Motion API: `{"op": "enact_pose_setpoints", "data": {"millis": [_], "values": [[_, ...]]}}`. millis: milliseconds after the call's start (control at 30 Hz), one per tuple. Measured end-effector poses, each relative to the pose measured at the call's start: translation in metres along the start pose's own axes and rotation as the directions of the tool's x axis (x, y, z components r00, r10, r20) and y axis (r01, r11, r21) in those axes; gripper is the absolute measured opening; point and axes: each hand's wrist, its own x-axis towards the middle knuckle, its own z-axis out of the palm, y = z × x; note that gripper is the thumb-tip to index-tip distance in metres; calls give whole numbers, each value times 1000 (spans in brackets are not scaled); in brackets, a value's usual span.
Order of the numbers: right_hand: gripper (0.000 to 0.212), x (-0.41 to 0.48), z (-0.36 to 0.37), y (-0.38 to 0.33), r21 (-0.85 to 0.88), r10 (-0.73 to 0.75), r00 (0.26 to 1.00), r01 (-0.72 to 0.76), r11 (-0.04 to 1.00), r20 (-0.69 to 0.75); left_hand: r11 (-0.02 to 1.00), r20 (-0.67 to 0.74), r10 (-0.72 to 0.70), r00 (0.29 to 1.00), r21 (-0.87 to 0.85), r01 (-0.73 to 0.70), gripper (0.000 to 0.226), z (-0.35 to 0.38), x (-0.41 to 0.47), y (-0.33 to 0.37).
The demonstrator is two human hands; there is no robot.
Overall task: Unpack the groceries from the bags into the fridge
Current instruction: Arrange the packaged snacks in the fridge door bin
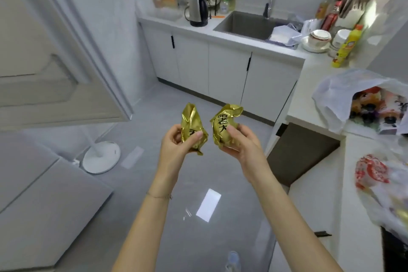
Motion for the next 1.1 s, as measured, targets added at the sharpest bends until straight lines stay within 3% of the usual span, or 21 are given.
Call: {"op": "enact_pose_setpoints", "data": {"millis": [400, 533, 833, 1100], "values": [[43, -44, 226, 75, -37, 60, 977, -53, 998, 203, 994, -294, 91, 951, -24, -102, 14, -267, -64, 48], [23, -58, 283, 92, -73, 67, 965, -50, 996, 254, 993, -352, 98, 931, -32, -117, 17, -333, -80, 54], [24, -58, 379, 98, -133, 43, 915, 12, 991, 402, 988, -408, 130, 904, -20, -151, 28, -416, -78, 76], [27, -17, 448, 68, -116, -52, 832, 138, 984, 553, 962, -456, 258, 852, 43, -268, 39, -454, -47, 123]]}}
